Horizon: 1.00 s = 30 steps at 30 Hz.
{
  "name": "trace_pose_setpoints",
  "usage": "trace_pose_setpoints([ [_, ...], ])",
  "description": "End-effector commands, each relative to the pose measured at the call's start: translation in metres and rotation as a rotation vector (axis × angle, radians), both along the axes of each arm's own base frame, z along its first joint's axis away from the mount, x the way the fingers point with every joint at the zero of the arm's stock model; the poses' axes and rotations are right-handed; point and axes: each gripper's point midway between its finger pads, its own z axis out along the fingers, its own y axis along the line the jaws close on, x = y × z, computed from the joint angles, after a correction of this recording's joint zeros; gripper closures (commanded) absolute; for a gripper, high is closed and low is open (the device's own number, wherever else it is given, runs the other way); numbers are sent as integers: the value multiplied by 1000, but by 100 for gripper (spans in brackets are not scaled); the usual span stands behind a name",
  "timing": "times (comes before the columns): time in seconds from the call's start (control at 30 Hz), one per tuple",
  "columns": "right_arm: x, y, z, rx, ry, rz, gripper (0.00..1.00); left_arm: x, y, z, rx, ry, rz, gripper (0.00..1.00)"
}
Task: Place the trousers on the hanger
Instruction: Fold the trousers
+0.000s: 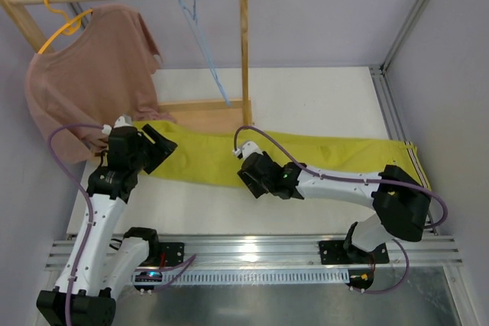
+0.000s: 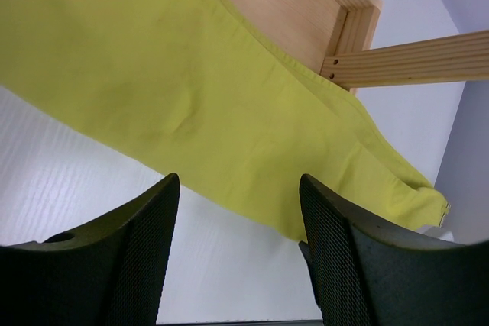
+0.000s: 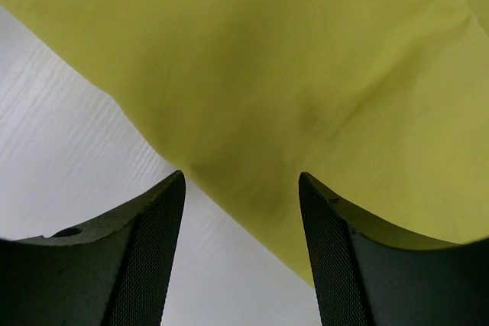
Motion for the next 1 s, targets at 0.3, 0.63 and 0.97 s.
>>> trace_pose_setpoints([
  [0.3,15,28,-22,-127,-36,113,36,8,43,17,132,-10,202,34],
  [0.63,4,33,-47,-108,27,142,36,9,40,11,101,20,213,35],
  [0.97,-26,20,-82,-40,192,75,57,8,40,13,112,3,199,35],
])
